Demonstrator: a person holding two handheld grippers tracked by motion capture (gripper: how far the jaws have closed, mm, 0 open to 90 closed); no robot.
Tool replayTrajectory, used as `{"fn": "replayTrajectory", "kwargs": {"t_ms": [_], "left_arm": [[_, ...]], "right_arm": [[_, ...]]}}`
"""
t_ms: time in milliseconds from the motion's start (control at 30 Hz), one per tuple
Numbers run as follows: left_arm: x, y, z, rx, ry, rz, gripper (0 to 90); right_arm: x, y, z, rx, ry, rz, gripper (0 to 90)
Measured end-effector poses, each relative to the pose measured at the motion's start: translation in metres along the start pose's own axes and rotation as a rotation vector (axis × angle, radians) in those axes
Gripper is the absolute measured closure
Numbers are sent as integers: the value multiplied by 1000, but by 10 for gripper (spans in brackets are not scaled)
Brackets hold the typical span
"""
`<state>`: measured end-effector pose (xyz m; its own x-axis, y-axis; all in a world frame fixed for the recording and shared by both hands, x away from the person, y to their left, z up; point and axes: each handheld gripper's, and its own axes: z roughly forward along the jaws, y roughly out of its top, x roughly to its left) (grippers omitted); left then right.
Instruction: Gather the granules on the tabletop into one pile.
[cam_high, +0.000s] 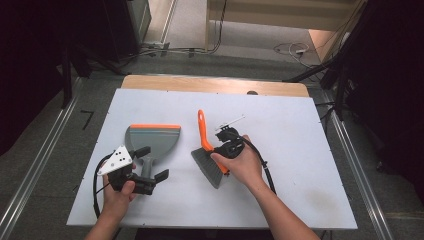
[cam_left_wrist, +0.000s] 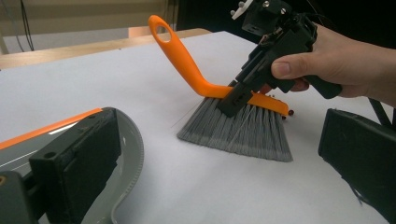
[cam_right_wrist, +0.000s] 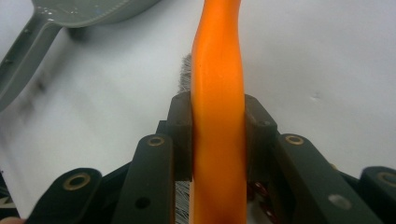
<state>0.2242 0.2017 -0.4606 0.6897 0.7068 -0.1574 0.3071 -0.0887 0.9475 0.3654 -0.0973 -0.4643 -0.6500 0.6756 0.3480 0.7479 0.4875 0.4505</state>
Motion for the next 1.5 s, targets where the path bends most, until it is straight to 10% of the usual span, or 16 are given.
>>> {"fn": "replayTrajectory", "kwargs": {"t_ms": [1500], "left_arm": [[-2, 0, 3, 5, 3, -7, 0]], "right_arm": [[-57, -10, -29, -39, -68, 74, 671]]}}
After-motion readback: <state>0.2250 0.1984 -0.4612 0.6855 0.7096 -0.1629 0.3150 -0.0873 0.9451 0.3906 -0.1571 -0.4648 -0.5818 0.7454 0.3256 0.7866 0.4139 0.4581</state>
